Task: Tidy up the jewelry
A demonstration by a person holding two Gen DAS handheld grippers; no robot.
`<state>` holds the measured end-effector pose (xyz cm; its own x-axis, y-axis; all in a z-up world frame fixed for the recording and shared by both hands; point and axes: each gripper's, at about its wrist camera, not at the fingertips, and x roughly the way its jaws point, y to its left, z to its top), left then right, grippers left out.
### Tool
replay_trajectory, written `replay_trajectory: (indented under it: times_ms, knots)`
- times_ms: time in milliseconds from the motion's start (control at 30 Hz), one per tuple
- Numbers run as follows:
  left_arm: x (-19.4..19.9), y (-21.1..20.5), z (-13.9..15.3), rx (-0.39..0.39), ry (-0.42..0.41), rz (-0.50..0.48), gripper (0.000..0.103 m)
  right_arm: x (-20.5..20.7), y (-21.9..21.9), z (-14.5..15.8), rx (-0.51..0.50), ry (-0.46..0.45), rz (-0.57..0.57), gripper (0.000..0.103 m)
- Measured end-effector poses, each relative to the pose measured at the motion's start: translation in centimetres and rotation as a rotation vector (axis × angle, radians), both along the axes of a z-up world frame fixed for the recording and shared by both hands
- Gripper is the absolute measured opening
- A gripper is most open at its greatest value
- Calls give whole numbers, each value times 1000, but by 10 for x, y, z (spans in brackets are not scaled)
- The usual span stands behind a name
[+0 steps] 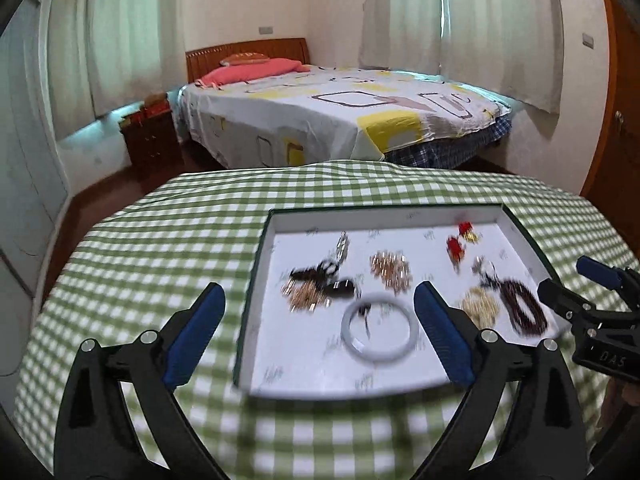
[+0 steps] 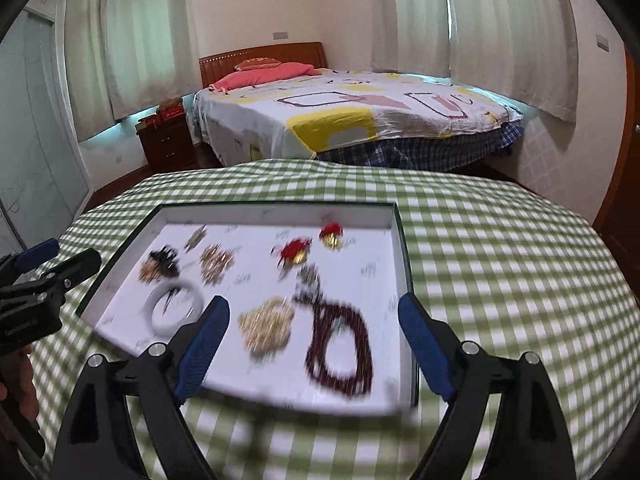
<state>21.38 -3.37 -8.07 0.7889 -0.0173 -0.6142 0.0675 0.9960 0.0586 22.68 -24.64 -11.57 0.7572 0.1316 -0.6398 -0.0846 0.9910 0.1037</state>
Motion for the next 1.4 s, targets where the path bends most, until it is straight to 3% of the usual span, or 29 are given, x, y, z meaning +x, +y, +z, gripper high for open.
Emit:
replay_trajectory:
  times_ms: [367, 700, 1000, 1400]
  knots:
    - [-92, 15, 34, -55, -52, 33, 94, -75, 3, 30, 3, -58, -11, 84]
    - [-148, 33, 75, -124, -109, 74, 96, -126, 9, 66, -5, -145, -10, 84]
    - [-176, 38, 106, -143, -182, 75, 98, -156, 8, 97, -19, -233, -24, 85]
    - [-193, 38, 118, -160, -219, 66, 98, -171, 12, 112, -38, -292, -21, 85]
